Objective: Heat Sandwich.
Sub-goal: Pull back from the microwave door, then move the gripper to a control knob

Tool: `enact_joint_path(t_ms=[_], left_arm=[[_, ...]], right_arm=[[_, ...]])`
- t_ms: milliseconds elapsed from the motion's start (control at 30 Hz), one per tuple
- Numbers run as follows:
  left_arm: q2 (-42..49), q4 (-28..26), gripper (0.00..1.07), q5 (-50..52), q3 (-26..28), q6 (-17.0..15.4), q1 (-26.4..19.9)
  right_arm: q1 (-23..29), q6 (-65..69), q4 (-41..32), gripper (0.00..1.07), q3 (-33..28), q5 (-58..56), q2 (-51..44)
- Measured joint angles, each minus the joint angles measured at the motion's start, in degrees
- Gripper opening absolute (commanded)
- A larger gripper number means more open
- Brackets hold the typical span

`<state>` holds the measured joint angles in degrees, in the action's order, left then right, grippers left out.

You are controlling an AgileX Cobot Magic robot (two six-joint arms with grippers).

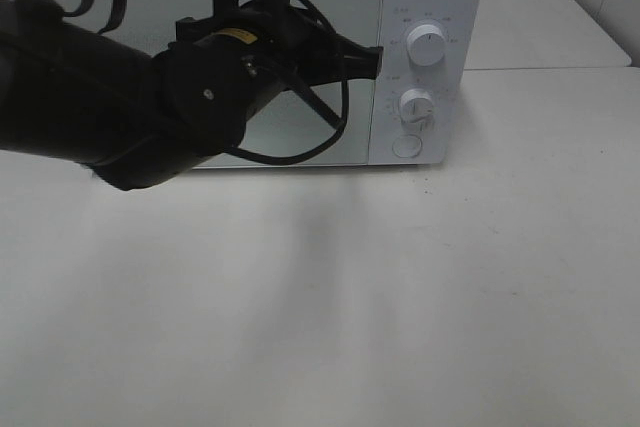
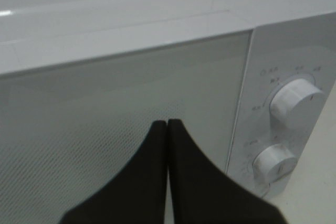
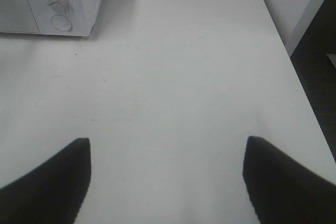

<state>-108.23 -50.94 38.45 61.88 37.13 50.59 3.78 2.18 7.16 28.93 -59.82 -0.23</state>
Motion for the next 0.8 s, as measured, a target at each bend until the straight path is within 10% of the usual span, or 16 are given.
enact_joint_path(t_ms=[667, 800], left_arm=[[9.2, -1.5, 0.1, -46.4, -4.0, 0.3, -8.4], [11.7, 0.9, 0.71, -61.5, -4.0, -6.6, -15.1]], right_arm=[[0.0, 0.0, 0.0, 0.76, 0.0, 0.0, 0.0], [0.0, 0.0, 0.0, 0.76, 0.0, 0.0, 0.0]])
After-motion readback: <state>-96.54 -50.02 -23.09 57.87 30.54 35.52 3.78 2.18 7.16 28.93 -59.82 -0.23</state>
